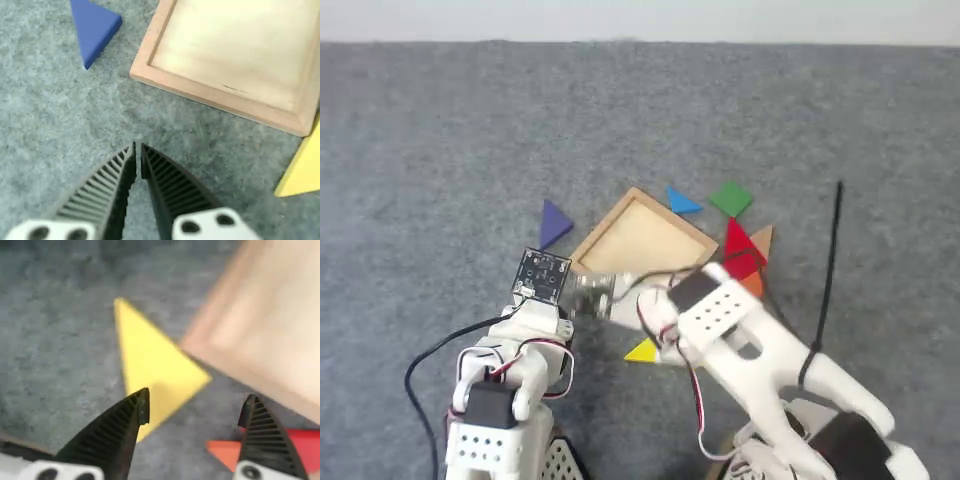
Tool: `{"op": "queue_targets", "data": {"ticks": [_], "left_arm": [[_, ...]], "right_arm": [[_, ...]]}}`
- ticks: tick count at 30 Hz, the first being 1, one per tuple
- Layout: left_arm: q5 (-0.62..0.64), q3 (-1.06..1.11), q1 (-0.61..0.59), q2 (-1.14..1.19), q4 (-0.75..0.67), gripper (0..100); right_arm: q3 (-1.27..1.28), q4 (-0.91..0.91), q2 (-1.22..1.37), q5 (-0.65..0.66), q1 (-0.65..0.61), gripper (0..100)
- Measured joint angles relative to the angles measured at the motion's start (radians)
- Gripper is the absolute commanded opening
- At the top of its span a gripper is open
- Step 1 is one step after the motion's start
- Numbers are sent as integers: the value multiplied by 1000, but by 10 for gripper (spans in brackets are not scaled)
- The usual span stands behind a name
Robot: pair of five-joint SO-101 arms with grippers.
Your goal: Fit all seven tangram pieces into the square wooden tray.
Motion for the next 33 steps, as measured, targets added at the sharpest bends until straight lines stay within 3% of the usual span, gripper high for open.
{"op": "queue_targets", "data": {"ticks": [7, 28, 33], "left_arm": [[0, 0, -2, 0, 0, 19], [-2, 0, -5, 2, 2, 19], [-2, 0, -5, 2, 2, 19]], "right_arm": [[72, -68, 40, -40, -75, 370], [57, -86, 129, -15, -77, 368], [57, -84, 129, -15, -77, 289]]}}
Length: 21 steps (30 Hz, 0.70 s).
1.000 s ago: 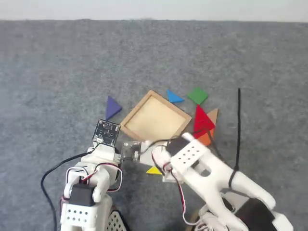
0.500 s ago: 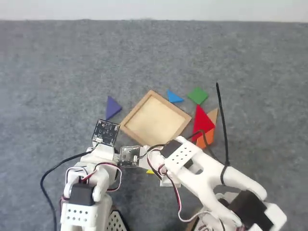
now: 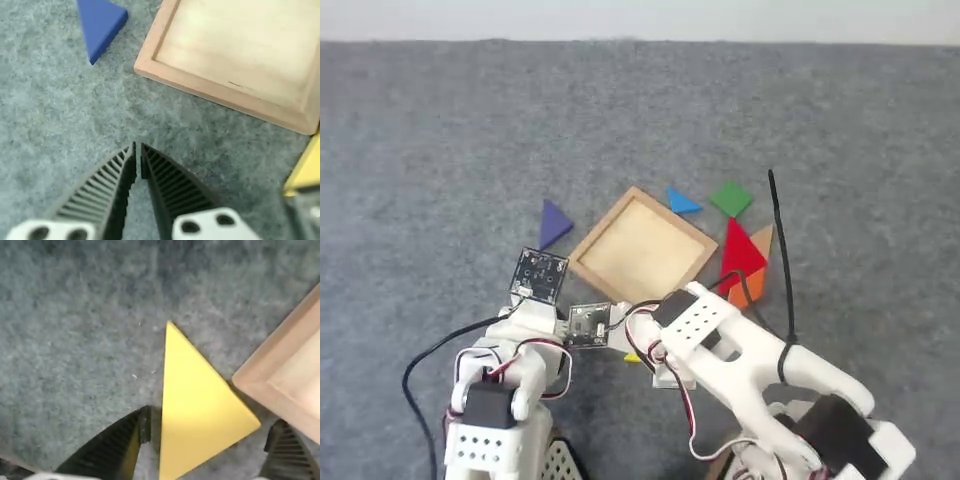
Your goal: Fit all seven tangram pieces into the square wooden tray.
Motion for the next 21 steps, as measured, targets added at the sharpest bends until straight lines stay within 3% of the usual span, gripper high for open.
{"op": "queue_targets", "data": {"ticks": [7, 21], "left_arm": [[5, 0, 0, 0, 0, 19], [0, 0, 2, 0, 0, 19]], "right_arm": [[-2, 0, 0, 5, 11, 123], [-38, 11, 18, 51, 282, 120]]}}
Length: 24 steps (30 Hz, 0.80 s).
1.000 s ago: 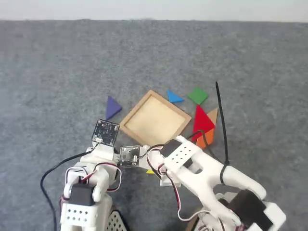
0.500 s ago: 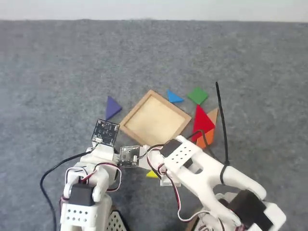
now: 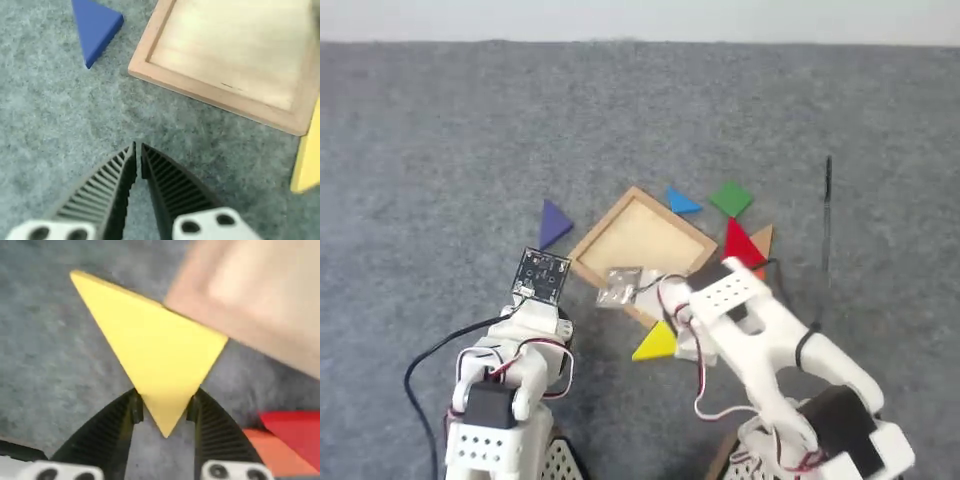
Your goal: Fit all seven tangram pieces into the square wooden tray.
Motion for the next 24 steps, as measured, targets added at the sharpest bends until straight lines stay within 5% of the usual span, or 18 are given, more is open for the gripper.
{"op": "queue_targets", "data": {"ticks": [15, 19, 24], "left_arm": [[0, 0, 0, 0, 0, 19], [0, 0, 0, 0, 0, 19], [0, 0, 0, 0, 0, 19]], "right_arm": [[-66, 3, 3, 0, 310, 122], [-74, 100, -48, -5, 288, 124], [-78, 143, -209, -69, 112, 196]]}}
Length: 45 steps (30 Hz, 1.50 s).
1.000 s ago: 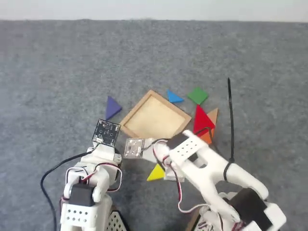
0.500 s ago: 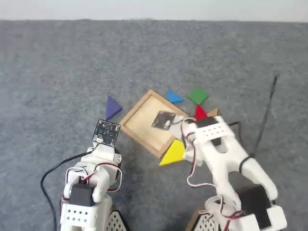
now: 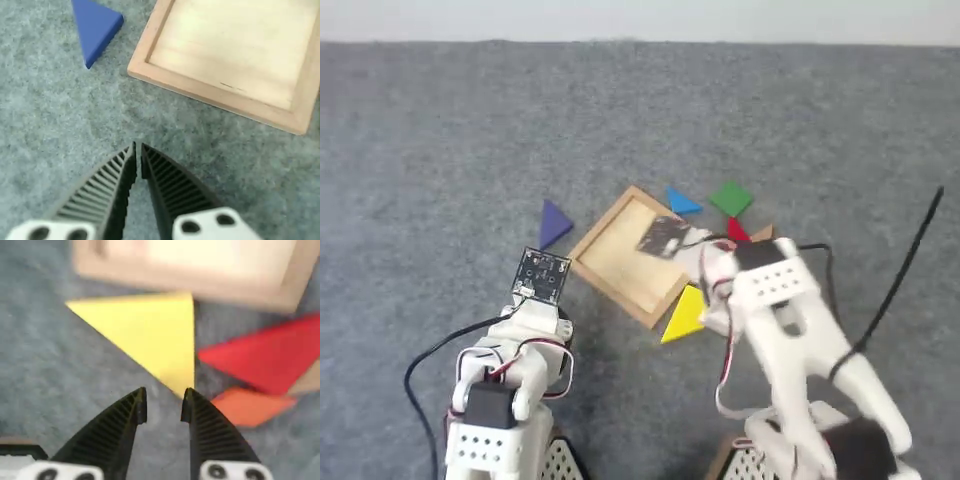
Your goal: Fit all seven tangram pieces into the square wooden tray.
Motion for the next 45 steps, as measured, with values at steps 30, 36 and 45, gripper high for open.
{"op": "queue_targets", "data": {"ticks": [30, 36, 45], "left_arm": [[0, 0, 2, 0, 0, 19], [0, 0, 2, 0, 0, 19], [0, 0, 2, 0, 0, 19]], "right_arm": [[-109, -126, 359, 287, -135, 299], [-109, -126, 359, 287, -172, 299], [-95, -127, 359, 276, -164, 299]]}}
